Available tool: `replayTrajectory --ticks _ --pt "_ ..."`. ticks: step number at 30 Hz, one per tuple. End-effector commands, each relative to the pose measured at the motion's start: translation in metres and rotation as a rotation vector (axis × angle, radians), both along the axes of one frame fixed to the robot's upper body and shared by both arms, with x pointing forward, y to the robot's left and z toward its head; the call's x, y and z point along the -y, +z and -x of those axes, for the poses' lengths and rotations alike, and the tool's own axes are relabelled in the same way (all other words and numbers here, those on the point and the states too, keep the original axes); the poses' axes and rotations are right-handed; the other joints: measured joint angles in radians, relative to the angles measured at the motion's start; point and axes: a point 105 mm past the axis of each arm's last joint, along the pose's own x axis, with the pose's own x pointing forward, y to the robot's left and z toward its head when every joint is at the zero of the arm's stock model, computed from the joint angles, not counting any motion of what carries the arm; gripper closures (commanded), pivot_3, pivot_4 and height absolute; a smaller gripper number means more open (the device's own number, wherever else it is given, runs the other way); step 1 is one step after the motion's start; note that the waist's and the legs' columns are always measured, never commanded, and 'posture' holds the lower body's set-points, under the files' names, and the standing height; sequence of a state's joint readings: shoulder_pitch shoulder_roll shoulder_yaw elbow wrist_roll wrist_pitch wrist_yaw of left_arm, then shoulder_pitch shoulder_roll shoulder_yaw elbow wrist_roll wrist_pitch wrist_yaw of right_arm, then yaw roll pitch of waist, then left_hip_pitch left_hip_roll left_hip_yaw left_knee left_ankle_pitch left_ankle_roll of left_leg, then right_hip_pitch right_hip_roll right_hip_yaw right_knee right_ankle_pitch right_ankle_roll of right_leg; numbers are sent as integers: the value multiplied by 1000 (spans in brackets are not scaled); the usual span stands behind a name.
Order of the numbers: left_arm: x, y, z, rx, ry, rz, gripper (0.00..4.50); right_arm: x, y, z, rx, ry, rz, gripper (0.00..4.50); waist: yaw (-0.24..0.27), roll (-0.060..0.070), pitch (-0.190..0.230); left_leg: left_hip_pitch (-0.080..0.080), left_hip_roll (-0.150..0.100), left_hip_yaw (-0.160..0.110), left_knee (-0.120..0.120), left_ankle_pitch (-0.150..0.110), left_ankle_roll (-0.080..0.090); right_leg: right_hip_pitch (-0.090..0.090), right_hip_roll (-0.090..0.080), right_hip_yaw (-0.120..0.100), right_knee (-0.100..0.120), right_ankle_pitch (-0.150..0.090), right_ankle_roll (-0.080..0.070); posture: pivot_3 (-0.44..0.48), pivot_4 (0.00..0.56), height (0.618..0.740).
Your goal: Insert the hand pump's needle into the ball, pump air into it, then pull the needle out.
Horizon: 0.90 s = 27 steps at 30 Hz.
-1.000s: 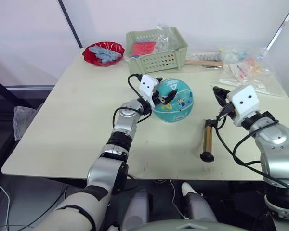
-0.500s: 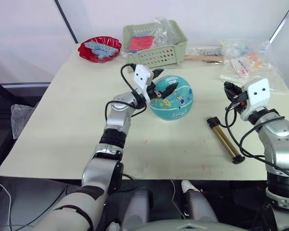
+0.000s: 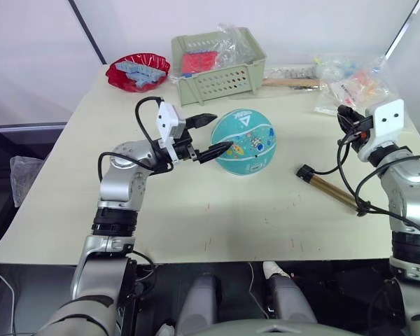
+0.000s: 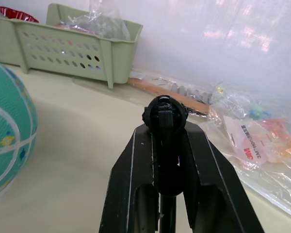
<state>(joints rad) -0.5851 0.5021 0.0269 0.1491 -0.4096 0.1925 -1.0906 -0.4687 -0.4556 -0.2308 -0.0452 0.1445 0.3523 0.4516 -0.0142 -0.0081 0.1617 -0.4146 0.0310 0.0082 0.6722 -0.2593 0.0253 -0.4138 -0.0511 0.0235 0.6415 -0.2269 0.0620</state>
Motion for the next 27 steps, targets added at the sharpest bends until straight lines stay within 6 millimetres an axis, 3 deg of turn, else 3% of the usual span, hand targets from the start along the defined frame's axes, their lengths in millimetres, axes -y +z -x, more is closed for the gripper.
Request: replayTrajectory --ticks 1,7,12,22,23,27 --pt "-12 5 22 12 -47 -12 0 9 24 -6 81 -18 -5 4434 -1 0 0 0 0 0 0 0 0 0 0 0 0 0 0 0 150 736" --pt "-28 -8 49 -50 -65 -36 0 18 32 -19 95 -40 -53 4434 -5 1 2 0 2 4 -1 0 0 -3 1 3 1 0 0 0 150 736" --pt "-38 -12 61 -84 -69 -44 0 32 9 -22 6 -103 -52 4434 0 1 2 0 2 6 -1 0 0 -3 1 5 0 0 0 0 150 736" --pt "-58 -23 81 -132 -81 -87 0 56 -2 -18 -46 -207 -94 4434 -3 2 3 1 3 7 -2 0 0 -4 1 5 1 0 0 0 150 736" --pt "-59 -25 81 -136 -76 -92 0 58 -1 -15 -46 -210 -92 3391 -2 2 3 1 3 7 -2 0 0 -4 1 5 1 0 0 0 150 736" --pt "-61 -27 81 -140 -60 -81 0 69 8 -3 -43 -218 -94 1509 4 2 3 0 3 7 -1 0 0 -4 1 5 0 0 0 0 150 736"
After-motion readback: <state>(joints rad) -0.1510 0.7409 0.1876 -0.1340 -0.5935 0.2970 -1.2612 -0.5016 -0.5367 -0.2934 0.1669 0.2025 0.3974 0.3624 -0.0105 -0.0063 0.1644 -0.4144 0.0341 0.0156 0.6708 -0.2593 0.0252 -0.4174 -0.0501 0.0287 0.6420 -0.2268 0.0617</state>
